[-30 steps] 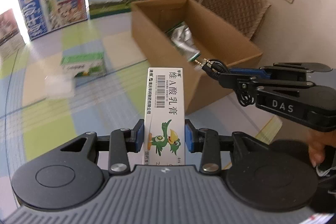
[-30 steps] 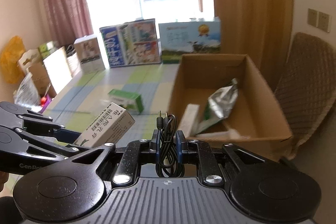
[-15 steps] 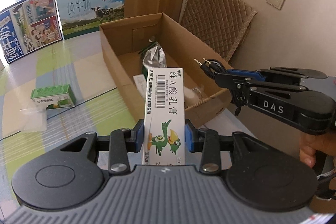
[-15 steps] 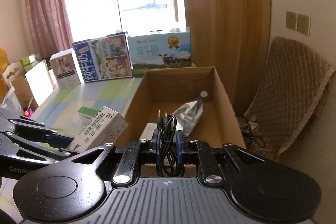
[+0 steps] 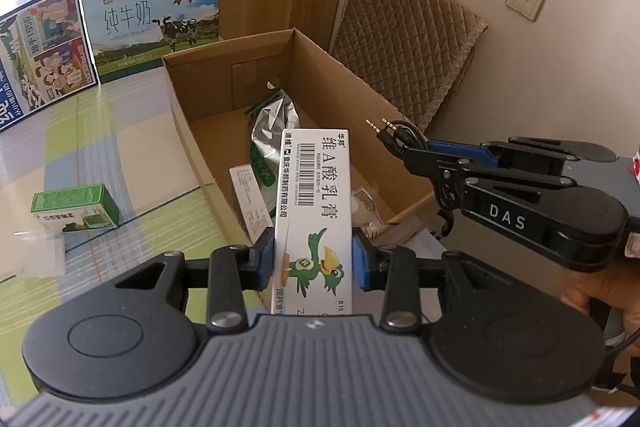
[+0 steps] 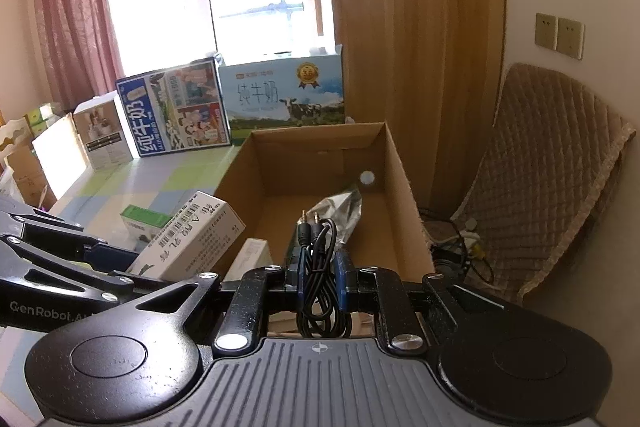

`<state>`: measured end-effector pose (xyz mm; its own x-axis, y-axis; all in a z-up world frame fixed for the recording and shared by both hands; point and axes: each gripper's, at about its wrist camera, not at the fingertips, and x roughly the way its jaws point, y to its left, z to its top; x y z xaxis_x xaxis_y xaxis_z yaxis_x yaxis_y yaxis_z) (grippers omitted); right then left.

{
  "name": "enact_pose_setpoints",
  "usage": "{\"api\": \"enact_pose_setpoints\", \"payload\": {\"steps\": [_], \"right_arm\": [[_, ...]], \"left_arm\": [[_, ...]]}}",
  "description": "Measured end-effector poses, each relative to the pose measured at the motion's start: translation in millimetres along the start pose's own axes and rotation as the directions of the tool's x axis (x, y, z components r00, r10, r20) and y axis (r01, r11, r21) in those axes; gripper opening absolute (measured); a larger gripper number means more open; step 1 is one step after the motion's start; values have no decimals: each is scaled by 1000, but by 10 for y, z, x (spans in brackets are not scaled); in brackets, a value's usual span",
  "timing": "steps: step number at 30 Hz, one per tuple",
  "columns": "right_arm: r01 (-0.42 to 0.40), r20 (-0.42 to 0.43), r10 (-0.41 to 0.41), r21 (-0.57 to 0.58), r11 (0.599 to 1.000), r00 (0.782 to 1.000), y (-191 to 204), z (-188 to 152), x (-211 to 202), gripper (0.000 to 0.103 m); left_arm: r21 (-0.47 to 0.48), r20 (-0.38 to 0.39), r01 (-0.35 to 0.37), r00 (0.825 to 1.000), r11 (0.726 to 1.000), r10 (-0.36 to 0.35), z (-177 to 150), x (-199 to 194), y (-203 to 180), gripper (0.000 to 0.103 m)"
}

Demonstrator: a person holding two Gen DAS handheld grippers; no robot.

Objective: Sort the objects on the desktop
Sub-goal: 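Carry the white medicine box and black cable with both tools over the cardboard box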

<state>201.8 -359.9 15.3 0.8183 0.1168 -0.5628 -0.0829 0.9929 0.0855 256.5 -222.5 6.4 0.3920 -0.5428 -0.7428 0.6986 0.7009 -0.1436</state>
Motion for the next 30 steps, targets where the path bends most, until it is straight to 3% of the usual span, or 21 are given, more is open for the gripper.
{"api": "enact_pose_setpoints", "payload": {"steps": [30], "right_arm": [[15, -38, -15, 1, 1000, 999, -223, 65, 434, 12]], "left_arm": [[-43, -2, 24, 1000, 999, -24, 287, 537, 146, 33]]}}
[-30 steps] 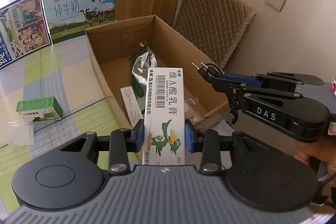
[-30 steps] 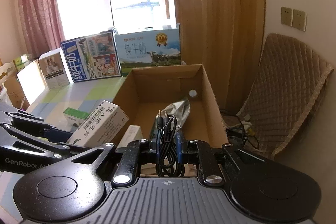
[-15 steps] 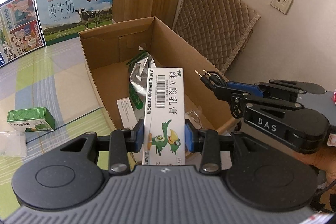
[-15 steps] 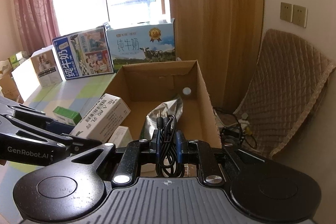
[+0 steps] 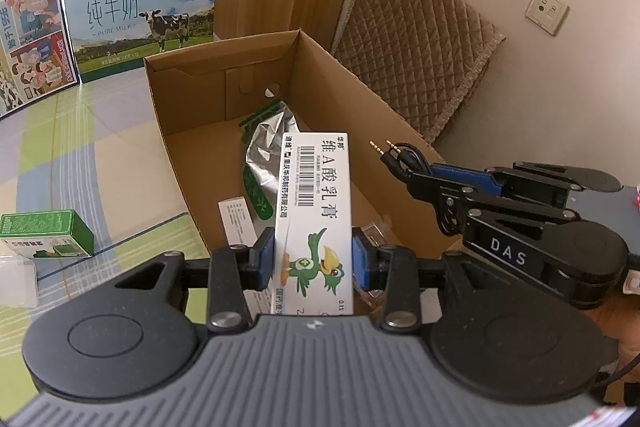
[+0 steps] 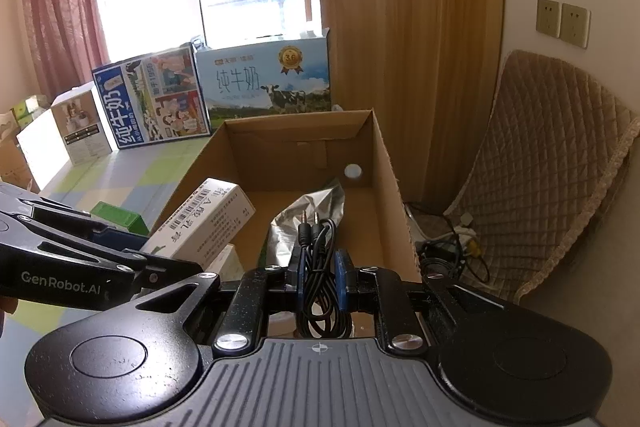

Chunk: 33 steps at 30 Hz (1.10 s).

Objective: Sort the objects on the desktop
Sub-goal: 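Carry the white medicine box and black cable with both tools over the cardboard box, then open both tools to drop the medicine box and cable into the box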

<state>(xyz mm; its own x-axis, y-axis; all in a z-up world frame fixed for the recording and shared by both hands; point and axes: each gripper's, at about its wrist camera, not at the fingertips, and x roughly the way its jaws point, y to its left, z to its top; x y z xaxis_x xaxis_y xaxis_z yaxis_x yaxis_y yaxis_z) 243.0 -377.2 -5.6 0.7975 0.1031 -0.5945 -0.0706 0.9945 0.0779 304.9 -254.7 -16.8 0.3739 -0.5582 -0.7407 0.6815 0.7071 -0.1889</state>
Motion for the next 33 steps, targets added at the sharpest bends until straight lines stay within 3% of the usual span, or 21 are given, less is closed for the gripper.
{"api": "enact_pose_setpoints", "payload": {"steps": [18, 20, 21, 33], "right_arm": [[-5, -11, 5, 2, 1000, 1000, -14, 10, 133, 12], [-5, -12, 5, 1, 1000, 1000, -16, 10, 139, 12], [-5, -13, 5, 1, 1000, 1000, -19, 8, 143, 12], [-19, -14, 19, 5, 1000, 1000, 12, -31, 120, 12]], "left_arm": [[-71, 8, -4, 1000, 997, 5, 83, 183, 104, 33], [-85, 17, -15, 1000, 996, 16, 81, 177, 127, 39], [-91, 22, -20, 1000, 996, 22, 74, 166, 139, 49], [-52, 53, -45, 997, 998, 48, -136, -128, 110, 49]]}}
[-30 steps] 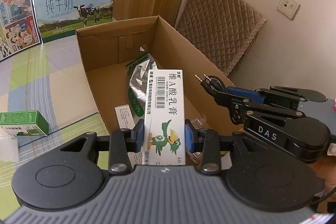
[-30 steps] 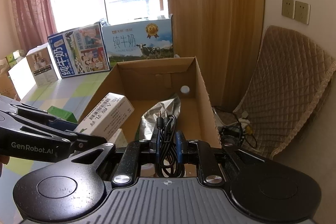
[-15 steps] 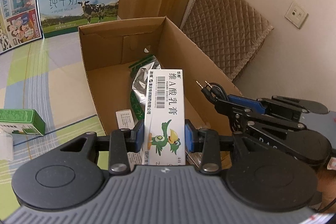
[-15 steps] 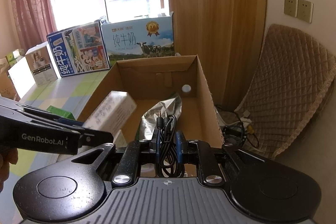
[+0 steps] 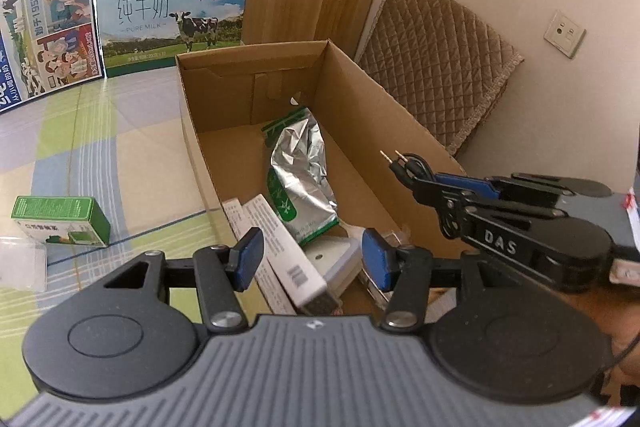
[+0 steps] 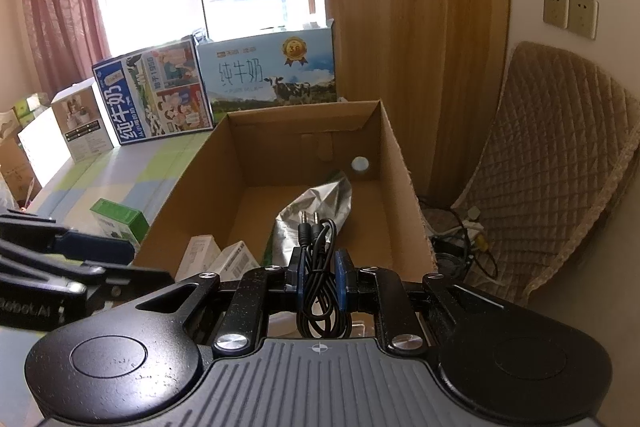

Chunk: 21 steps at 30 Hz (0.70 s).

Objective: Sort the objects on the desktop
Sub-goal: 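Open both tools to drop the medicine box and cable into the box, then move both tools back toward the green box and clear container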

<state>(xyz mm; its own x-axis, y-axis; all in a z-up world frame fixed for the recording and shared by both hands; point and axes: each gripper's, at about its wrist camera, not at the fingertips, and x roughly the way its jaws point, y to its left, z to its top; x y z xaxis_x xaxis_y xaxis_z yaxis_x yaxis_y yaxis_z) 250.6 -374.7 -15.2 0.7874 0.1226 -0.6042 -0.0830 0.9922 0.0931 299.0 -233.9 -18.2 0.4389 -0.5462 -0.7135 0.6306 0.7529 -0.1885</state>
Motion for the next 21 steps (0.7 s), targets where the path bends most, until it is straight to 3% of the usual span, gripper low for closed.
{"api": "enact_pose_setpoints", "payload": {"steps": [7, 9, 10, 11, 18, 21], "right_arm": [[-40, 49, 39, 25, 999, 998, 8, 46, -46, 13], [-41, 66, 39, 31, 999, 997, 7, 63, -66, 33], [-35, 72, 32, 40, 999, 997, 0, 64, -77, 52], [-32, 78, 28, 50, 998, 997, -11, 59, -91, 55], [-5, 46, 0, 90, 996, 999, -86, -46, -174, 56], [0, 44, -5, 109, 994, 999, -92, -98, -268, 60]], "left_arm": [[-1, 6, 6, 1000, 1000, -6, -67, -87, 2, 52], [-5, 6, 5, 1000, 1000, -5, -80, -98, 20, 52], [-8, 5, 5, 1000, 1000, -5, -86, -101, 28, 52], [-11, 5, 3, 1000, 1000, -3, -95, -106, 36, 53], [-25, 7, -9, 1000, 1000, 9, -168, -169, 82, 55], [-36, 12, -17, 1000, 999, 18, -209, -220, 103, 63]]}}
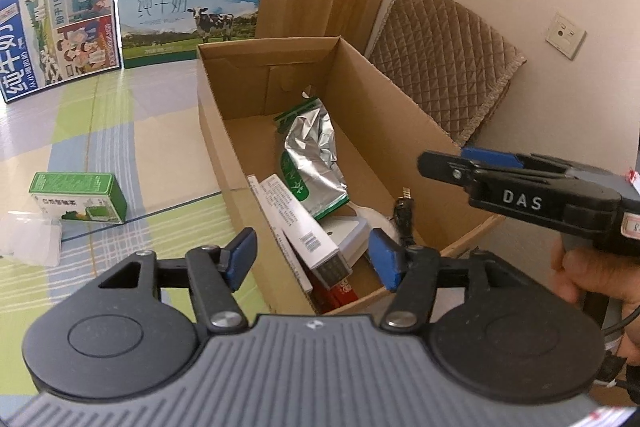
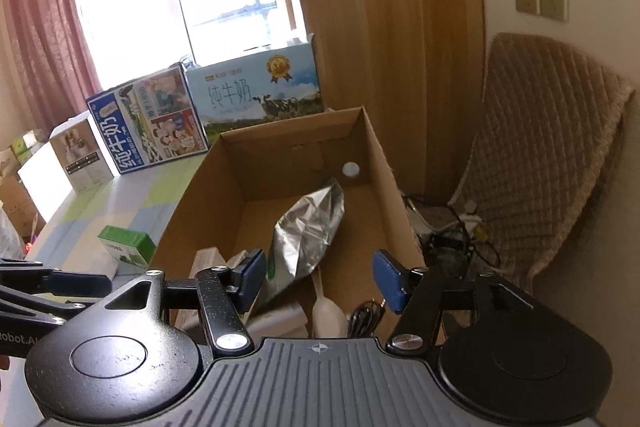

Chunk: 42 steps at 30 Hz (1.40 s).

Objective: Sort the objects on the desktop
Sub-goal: 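Move both tools back toward the green box and clear container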

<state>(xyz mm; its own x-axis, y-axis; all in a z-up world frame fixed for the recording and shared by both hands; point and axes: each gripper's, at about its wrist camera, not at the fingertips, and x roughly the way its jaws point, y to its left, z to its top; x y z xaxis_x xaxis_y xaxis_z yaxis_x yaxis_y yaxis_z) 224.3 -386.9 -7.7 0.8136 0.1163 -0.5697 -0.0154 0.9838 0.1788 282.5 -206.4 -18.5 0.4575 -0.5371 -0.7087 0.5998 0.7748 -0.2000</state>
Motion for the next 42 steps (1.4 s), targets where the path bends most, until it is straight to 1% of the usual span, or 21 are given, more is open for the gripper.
{"api": "enact_pose_setpoints", "payload": {"steps": [1, 2, 3, 5, 6, 8, 10, 11, 16, 22, 26, 29, 33, 35, 39, 42], "right_arm": [[0, 1, 0, 4, 1000, 1000, 5, -16, -38, 64], [0, 3, 0, 7, 1000, 1000, 14, -34, -82, 68], [0, 6, 0, 9, 1000, 1000, 26, -52, -130, 70], [0, 14, 0, 15, 1000, 1000, 49, -85, -223, 79], [0, 17, 0, 17, 1000, 1000, 64, -101, -269, 82], [0, 19, 0, 22, 1000, 1000, 95, -133, -365, 93], [0, 25, 0, 26, 1000, 1000, 122, -154, -449, 98], [0, 27, -1, 30, 1000, 1000, 133, -167, -495, 100], [2, 10, -2, 48, 999, 1000, 223, -231, -689, 101], [-7, -8, 8, 35, 999, 1000, 418, -331, -900, 101], [-12, -3, 12, 11, 1000, 1000, 564, -383, -1031, 101], [-15, -9, 15, 0, 1000, 1000, 668, -400, -1098, 101], [-21, -12, 21, -37, 999, 1000, 817, -440, -1172, 101], [-29, -16, 28, -59, 998, 999, 891, -457, -1192, 101], [-37, -41, 34, -65, 997, 999, 1008, -482, -1212, 101], [-50, -52, 47, -71, 996, 998, 1090, -497, -1224, 101]], "left_arm": [[-5, 1, -5, 1000, 1000, 5, -18, -20, 6, 67], [-8, 1, -9, 1000, 1000, 9, -33, -41, 8, 68], [-10, 2, -13, 1000, 1000, 13, -50, -62, 10, 71], [-15, 6, -21, 1000, 1000, 22, -89, -113, 8, 78], [-17, 9, -26, 1000, 1000, 26, -109, -142, 8, 83], [-21, 14, -33, 999, 999, 34, -155, -207, 7, 87], [-23, 24, -49, 998, 999, 50, -205, -281, 3, 97], [-23, 30, -58, 998, 998, 58, -228, -318, -2, 97], [-38, 45, -77, 996, 996, 78, -347, -523, 13, 101], [-46, 100, -150, 983, 988, 154, -516, -821, 35, 101], [-110, 154, -152, 974, 982, 168, -660, -1062, 121, 101], [-147, 173, -151, 969, 978, 176, -741, -1221, 198, 101], [-173, 187, -161, 963, 972, 193, -866, -1407, 300, 101], [-189, 184, -160, 963, 969, 195, -942, -1484, 352, 101], [-233, 156, -172, 965, 957, 211, -1082, -1595, 479, 101], [-248, 134, -198, 963, 948, 236, -1182, -1676, 570, 101]]}}
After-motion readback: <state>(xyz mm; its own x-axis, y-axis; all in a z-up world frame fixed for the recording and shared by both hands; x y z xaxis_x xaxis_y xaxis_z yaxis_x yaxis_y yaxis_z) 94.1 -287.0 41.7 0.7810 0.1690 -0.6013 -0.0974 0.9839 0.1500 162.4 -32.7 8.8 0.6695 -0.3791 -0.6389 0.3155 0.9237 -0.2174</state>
